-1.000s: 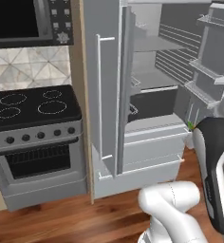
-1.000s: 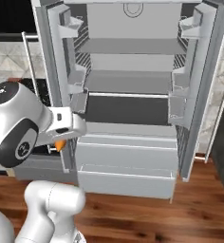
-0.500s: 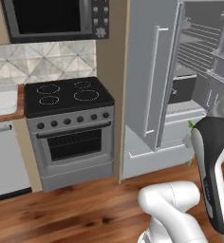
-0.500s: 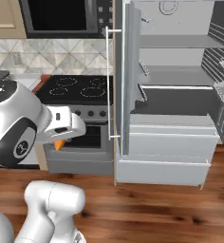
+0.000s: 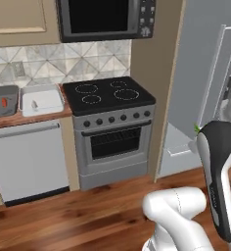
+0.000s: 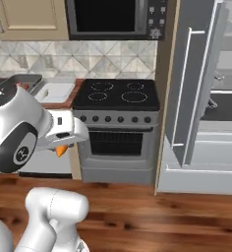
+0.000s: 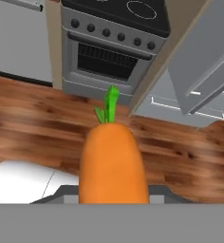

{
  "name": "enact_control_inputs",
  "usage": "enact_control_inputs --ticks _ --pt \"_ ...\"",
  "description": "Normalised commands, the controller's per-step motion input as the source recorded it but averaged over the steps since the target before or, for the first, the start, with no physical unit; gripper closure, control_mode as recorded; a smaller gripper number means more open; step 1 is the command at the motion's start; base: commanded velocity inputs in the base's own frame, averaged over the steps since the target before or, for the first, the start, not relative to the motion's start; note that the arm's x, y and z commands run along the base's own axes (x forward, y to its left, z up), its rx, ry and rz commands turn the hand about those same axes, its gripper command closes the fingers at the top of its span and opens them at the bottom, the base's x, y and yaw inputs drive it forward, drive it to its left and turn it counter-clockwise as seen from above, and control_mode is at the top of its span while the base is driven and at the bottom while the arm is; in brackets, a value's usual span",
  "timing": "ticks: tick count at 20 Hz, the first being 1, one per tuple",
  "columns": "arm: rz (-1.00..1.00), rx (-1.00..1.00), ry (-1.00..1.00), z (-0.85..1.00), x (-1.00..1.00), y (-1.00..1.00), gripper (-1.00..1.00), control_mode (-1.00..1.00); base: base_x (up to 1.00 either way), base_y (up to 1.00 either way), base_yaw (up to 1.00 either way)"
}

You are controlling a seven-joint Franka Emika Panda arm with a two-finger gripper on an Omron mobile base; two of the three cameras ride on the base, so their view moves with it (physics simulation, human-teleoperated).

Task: Place one carrot and one fish in each tupperware on the nearby counter, to pack two identical lunches.

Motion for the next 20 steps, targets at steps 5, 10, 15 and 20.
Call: enact_control_inputs --ticks 5,10,15,20 --pt "0.00 0.00 0.00 0.00 0.00 0.00 1.00 1.00 0.54 1.00 -0.03" --pt "0.00 0.00 0.00 0.00 0.00 0.00 1.00 1.00 0.97 1.00 -0.04" --pt "0.00 0.00 0.00 0.00 0.00 0.00 1.00 1.00 0.93 1.00 -0.05" --pt "0.00 0.00 0.00 0.00 0.00 0.00 1.00 1.00 0.86 0.66 -0.05"
